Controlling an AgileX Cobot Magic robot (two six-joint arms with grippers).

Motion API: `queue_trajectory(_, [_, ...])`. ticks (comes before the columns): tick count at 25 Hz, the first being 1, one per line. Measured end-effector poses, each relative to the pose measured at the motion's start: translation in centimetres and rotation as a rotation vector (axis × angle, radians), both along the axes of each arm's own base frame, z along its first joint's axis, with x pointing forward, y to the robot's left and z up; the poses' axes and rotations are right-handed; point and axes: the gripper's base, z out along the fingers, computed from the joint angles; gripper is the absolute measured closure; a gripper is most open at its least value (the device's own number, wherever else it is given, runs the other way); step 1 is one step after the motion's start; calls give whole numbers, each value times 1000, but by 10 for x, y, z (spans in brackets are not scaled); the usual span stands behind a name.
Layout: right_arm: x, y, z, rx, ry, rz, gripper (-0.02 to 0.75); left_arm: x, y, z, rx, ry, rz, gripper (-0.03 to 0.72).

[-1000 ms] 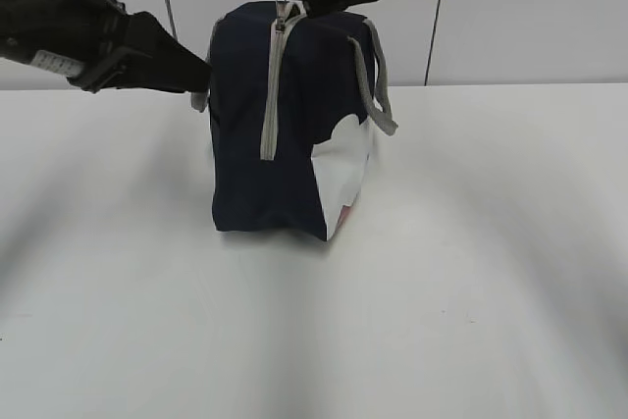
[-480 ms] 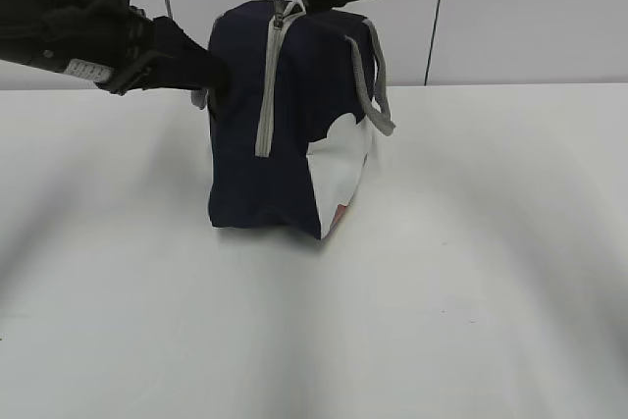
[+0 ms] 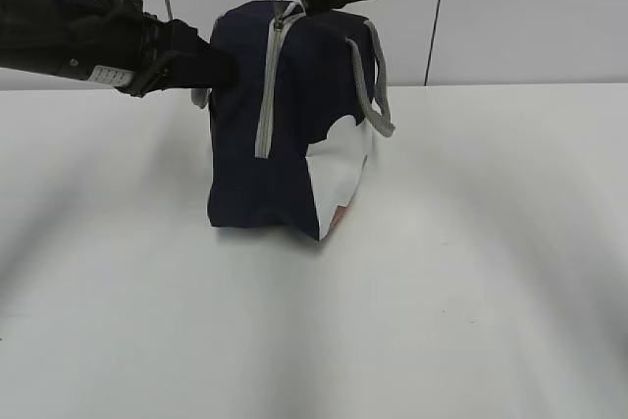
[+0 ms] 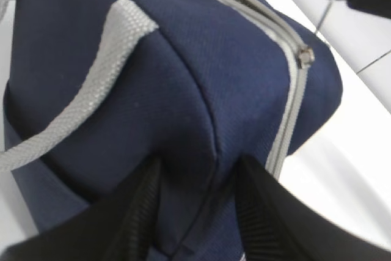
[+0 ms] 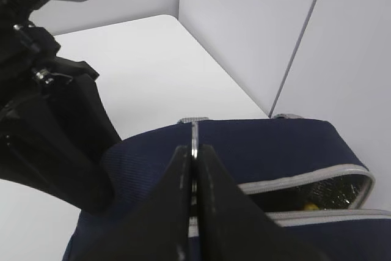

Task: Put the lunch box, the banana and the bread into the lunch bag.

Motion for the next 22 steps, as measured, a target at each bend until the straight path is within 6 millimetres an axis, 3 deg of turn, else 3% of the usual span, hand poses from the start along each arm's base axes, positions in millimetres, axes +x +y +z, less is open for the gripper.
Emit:
queue_trajectory(6, [0, 0, 0, 2, 3, 3, 754, 2, 0, 1, -27, 3, 19, 407])
queue_trajectory(14, [-1, 0, 0, 3, 5, 5, 754, 3, -1, -2, -32, 15, 14, 672])
queue_trajectory(22, [0, 1, 2, 36, 15, -6, 754, -1, -4, -2, -48, 27, -24, 685])
